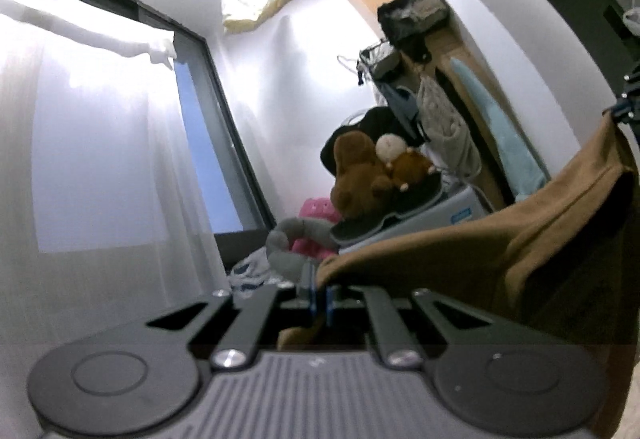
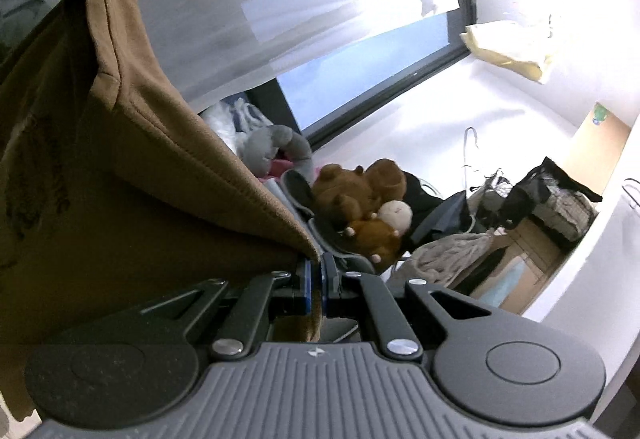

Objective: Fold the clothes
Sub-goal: 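Raise the brown T-shirt high with both tools and let it hang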

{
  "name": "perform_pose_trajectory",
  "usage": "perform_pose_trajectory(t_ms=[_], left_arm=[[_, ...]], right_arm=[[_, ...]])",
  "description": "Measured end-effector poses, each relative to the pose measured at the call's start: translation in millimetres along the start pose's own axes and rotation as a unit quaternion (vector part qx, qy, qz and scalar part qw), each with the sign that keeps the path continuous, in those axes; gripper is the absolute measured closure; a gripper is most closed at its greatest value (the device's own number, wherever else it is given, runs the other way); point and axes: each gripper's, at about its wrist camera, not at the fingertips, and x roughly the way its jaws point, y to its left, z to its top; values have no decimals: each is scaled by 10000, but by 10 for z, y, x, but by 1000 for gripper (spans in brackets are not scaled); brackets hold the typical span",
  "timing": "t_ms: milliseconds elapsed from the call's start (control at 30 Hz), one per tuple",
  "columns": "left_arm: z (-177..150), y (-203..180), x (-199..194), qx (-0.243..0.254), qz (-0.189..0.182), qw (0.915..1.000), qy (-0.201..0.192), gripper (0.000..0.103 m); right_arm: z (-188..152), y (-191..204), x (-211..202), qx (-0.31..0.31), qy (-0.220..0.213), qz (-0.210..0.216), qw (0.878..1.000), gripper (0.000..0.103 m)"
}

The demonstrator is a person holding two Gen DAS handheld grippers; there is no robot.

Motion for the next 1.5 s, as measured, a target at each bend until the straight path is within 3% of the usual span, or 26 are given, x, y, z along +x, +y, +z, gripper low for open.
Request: perform_pose_trajectory(t_ms=[300,533,967,1200,1400,1500], left_arm=[[219,-113,-303,225,-353,9991,-19,98],[338,-152,-613,-73,-779,9969,-12,98],[318,-399,-1108,-33,-1391,9902,138,98],[-62,-439,-746,-43,-1519,9865,613,98],[-856,-405,-71,-281,-1681,9760,1355,98],[-1434,-456,325,-422,-1729,9683,1753,98]], right_arm=[[41,-136,-457,116,19,-175,9998,98],[26,-214,-808,189,93,109,9997,98],[-104,-163,-1471,163,251,449,9985,98],[-286,110,-1149,120,503,781,9956,98],[-723,597,-403,156,932,1424,9853,98],[-1072,994,86,195,1207,1767,9766,98]])
